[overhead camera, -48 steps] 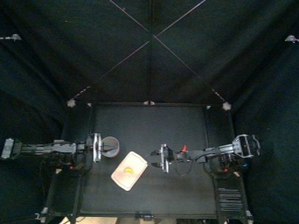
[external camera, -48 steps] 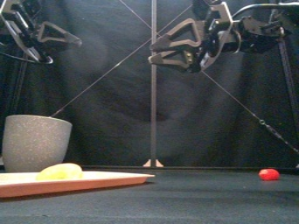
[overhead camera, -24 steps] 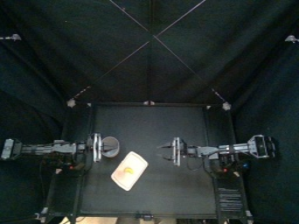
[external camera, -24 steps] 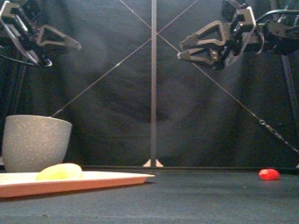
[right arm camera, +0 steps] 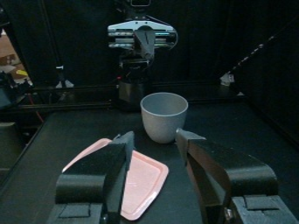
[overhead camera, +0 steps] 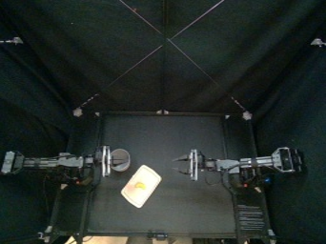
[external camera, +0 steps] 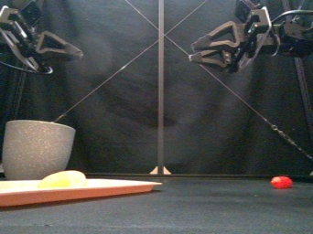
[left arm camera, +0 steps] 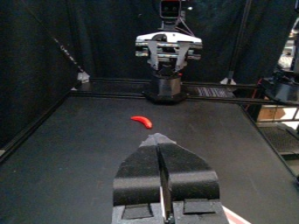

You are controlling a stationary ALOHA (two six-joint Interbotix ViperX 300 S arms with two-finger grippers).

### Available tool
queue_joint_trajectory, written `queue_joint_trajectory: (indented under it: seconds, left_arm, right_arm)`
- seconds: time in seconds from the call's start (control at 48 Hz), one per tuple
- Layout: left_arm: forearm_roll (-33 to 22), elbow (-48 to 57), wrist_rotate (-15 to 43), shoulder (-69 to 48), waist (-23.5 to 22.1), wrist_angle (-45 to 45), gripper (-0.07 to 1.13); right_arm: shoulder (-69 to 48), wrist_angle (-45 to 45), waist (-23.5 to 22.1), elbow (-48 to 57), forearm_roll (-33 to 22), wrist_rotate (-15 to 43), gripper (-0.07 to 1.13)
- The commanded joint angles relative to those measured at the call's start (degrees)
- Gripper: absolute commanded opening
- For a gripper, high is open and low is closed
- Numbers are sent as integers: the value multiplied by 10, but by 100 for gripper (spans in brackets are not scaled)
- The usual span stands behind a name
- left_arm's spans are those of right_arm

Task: Pick the tangerine then place it on the pink plate
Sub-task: Drop tangerine on the pink plate and return to neutral

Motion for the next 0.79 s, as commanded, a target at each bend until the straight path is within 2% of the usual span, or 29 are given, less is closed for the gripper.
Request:
queue_joint_trajectory:
  seconds: [0.021,0.438,0.792]
  left_arm:
    - [0,-8,0,3,2,-9,15]
    - [0,-8,0,3,2,-10,15]
    - [0,-8,0,3,2,-11,15]
  right_arm:
    - [-11,-6,-3,-4,2,1,82]
    - [-11,-5,0,-3,-4,-2,82]
    - [-11,-6,1,-5,-46,-3,82]
